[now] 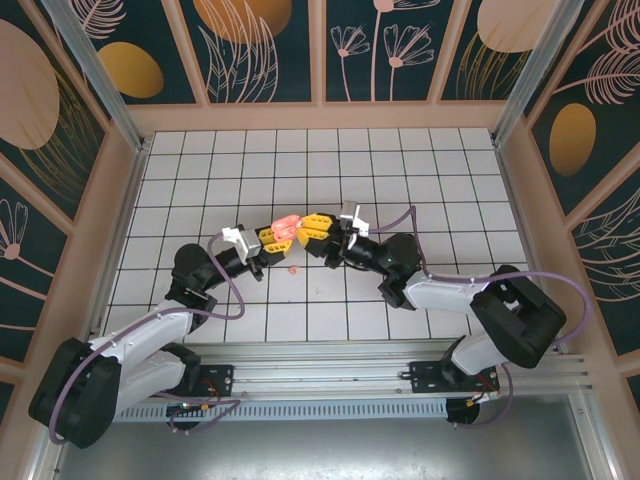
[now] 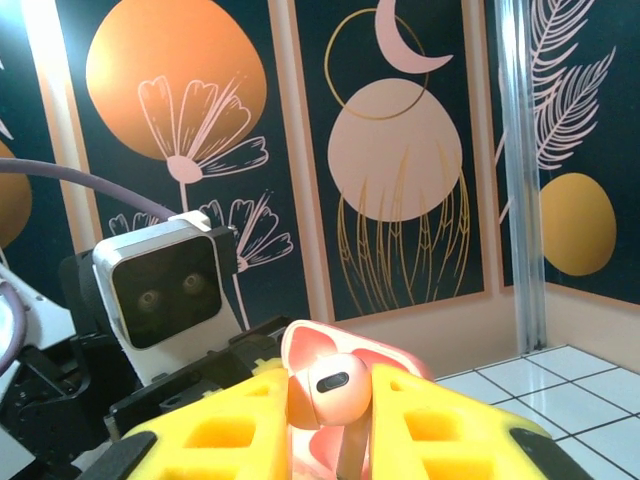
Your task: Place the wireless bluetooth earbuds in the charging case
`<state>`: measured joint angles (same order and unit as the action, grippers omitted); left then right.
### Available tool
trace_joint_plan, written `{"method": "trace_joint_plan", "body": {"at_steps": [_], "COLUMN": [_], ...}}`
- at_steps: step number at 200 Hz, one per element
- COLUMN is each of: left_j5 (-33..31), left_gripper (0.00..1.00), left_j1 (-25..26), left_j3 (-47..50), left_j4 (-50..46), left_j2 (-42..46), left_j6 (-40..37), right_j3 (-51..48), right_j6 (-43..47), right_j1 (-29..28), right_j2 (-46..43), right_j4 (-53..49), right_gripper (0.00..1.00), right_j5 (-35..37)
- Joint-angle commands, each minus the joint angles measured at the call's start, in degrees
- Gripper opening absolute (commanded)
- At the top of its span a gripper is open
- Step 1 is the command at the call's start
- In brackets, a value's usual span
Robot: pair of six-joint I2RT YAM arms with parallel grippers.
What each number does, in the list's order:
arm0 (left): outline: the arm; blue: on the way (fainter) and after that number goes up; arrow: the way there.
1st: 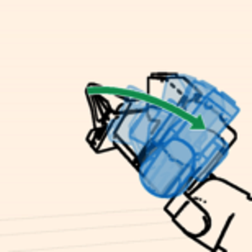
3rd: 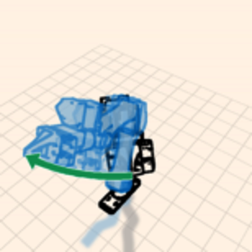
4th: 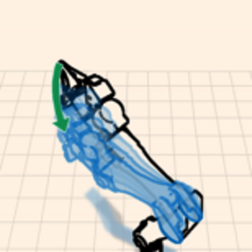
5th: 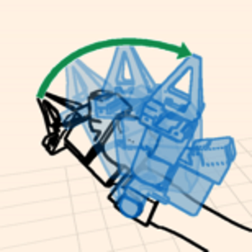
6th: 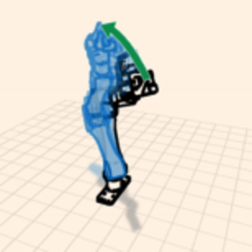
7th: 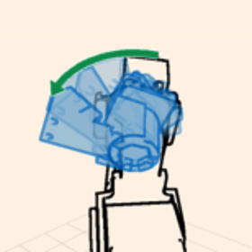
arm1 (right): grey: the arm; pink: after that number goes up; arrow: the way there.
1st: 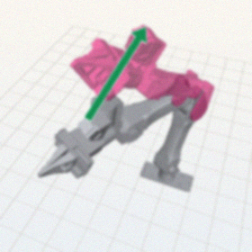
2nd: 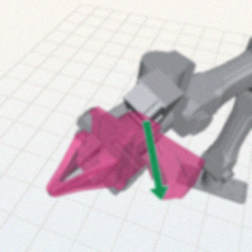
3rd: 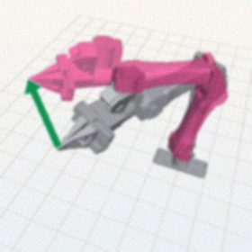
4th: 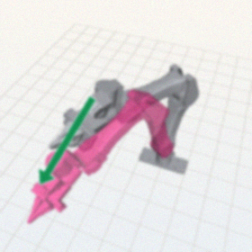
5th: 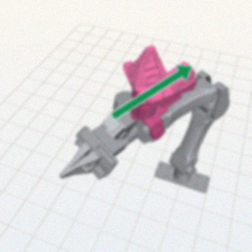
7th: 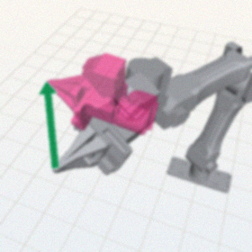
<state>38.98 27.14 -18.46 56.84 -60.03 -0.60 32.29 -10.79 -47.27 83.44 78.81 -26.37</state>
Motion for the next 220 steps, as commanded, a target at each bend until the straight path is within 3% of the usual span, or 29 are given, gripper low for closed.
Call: {"method": "trace_joint_plan", "body": {"at_steps": [1, 78, 113, 220], "left_j5": [1.1, 1.0, 0.7, 0.5], "left_gripper": [0.09, 0.09, 0.09, 0.09], "left_j1": [0.3, 0.3, 0.3, 0.3], "left_j3": [-1.9, -2.3, -2.5, -2.7], "left_j4": [2.7, 2.6, 2.8, 1.5], "left_j2": [0.8, 1.8, 2.0, 1.8], "left_j6": [0.9, 1.8, 2.0, 1.8], "right_j3": [0.1, 0.2, 0.6, 1.8], "right_j6": [1.8, 4.7, 7.0, 9.8], "right_j1": [-0.5, -1.2, -2.0, -3.0], "right_j2": [1.1, 2.2, 1.1, -3.6], "right_j4": [4.4, 1.8, -4.7, -12.6], "right_gripper": [0.22, 0.22, 0.24, 0.40], "right_j5": [2.7, 7.3, 8.2, 7.4]}}
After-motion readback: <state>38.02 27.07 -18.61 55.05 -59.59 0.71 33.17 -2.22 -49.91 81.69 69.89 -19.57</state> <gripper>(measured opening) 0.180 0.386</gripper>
